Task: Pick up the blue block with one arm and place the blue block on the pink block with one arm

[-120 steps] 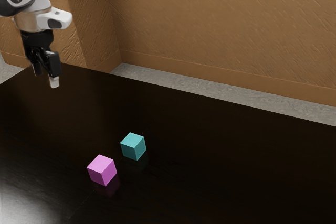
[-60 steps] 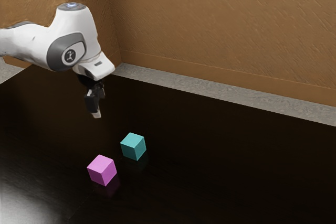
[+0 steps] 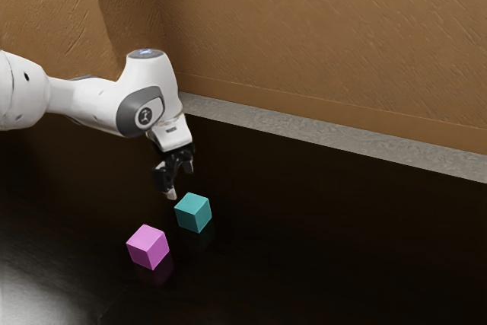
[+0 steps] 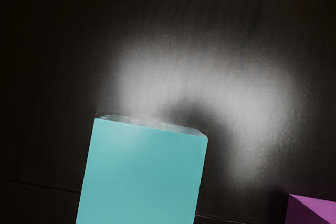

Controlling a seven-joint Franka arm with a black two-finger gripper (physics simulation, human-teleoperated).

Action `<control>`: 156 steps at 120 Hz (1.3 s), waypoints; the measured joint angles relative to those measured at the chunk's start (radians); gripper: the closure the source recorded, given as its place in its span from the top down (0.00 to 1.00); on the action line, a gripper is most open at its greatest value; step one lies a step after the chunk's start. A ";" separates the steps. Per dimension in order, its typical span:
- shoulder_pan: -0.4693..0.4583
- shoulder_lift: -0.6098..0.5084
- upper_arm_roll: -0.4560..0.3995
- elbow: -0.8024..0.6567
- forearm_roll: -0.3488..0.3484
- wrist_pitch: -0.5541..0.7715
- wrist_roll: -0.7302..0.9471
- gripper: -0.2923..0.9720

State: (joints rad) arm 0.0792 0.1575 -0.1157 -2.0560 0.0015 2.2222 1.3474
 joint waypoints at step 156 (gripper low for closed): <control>0.030 -0.102 -0.017 -0.114 -0.029 0.089 0.200 0.48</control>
State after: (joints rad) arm 0.1093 0.0551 -0.1326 -2.1699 -0.0275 2.3108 1.5469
